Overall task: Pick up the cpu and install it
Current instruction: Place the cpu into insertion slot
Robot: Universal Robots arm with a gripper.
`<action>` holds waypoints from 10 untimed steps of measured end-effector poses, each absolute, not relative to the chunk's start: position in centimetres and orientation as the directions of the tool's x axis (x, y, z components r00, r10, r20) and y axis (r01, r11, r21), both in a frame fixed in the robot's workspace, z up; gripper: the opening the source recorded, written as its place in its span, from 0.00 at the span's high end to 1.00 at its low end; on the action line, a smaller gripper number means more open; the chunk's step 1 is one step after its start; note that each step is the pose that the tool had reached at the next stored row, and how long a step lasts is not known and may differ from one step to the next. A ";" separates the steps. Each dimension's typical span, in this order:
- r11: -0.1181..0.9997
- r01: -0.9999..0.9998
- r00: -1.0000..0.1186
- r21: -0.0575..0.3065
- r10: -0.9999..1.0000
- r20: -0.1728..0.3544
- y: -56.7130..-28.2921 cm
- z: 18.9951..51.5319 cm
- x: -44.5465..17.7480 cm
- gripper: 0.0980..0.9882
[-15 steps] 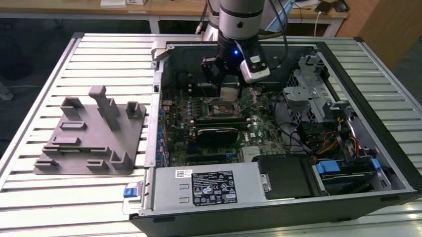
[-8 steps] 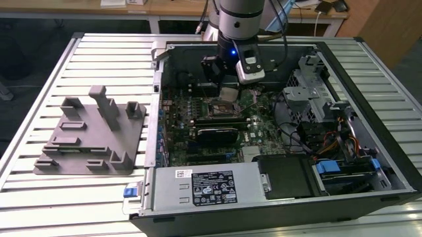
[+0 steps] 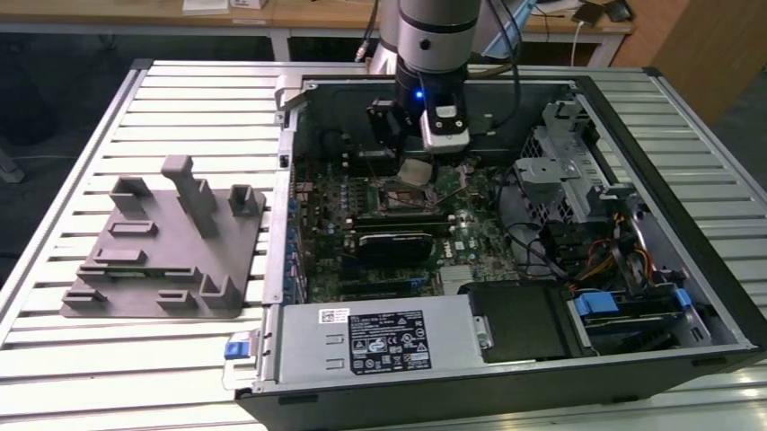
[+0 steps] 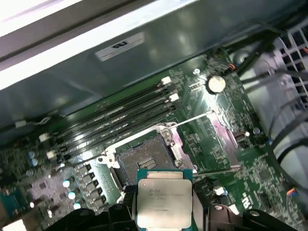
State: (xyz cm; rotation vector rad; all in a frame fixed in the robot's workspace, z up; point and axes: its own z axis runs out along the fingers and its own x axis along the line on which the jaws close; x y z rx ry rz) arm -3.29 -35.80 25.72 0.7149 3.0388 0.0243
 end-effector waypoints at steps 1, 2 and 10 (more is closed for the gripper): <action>0.887 0.462 -0.887 0.020 0.462 -0.016 -35.8 25.7 -3.3 0.50; 0.878 0.479 -0.878 0.020 0.479 -0.016 -35.8 25.7 -3.3 0.50; 0.800 0.600 -0.799 0.020 0.601 -0.016 -35.8 25.6 -3.3 0.50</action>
